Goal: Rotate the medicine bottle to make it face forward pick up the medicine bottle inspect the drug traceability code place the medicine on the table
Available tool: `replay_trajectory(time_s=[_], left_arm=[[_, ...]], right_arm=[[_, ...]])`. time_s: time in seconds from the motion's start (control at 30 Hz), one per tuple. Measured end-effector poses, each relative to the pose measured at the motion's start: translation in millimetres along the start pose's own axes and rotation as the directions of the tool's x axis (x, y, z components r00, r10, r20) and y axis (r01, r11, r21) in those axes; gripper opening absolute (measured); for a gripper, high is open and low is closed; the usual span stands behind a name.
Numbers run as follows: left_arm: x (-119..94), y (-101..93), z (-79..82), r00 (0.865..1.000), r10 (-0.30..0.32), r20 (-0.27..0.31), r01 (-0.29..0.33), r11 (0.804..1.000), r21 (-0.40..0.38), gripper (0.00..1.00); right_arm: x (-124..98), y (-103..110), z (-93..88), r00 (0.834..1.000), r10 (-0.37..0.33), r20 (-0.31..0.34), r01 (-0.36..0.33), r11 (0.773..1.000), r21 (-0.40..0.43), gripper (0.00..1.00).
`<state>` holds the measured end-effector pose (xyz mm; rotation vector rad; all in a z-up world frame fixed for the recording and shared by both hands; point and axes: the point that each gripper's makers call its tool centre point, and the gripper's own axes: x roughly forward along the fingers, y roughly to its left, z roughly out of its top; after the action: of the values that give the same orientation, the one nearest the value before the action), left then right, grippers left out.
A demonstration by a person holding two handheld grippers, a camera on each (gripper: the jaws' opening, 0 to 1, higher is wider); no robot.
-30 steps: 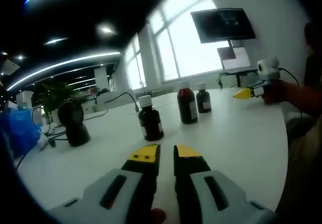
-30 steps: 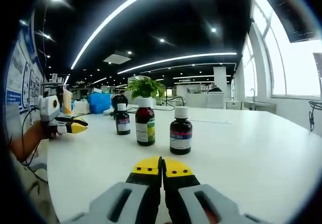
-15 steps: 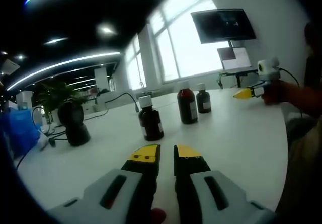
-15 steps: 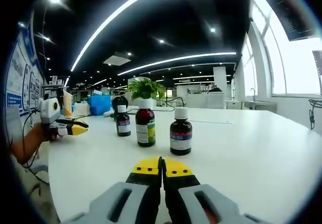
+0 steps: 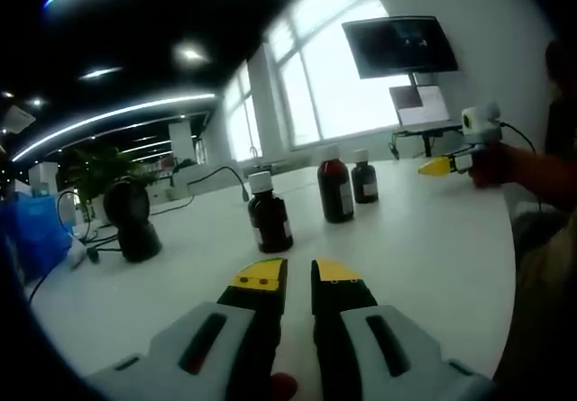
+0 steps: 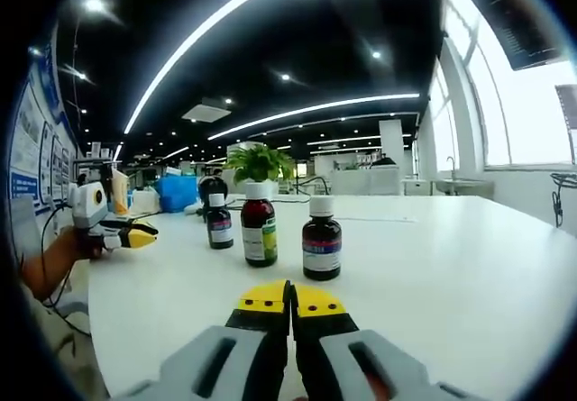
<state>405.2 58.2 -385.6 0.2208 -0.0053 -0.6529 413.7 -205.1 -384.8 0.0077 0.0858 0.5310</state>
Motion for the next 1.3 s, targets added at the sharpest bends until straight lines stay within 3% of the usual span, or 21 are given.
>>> replay_trajectory(time_s=[0.43,0.93,1.3], left_arm=[[0,1.0,0.3,1.0,0.004,-0.002,-0.004,1.0,-0.003,0.05],[0,1.8,-0.4,1.0,0.003,-0.003,-0.003,1.0,-0.001,0.05],[0,1.4,-0.8,1.0,0.0,-0.005,0.0,1.0,-0.003,0.05]], right_arm=[[0,-7,11.4,1.0,0.001,0.02,-0.001,1.0,0.012,0.0],[5,-3,47.4,0.999,0.009,0.031,-0.006,0.995,-0.097,0.0],[19,1,71.4,0.999,0.02,0.028,-0.015,0.984,-0.178,0.06]])
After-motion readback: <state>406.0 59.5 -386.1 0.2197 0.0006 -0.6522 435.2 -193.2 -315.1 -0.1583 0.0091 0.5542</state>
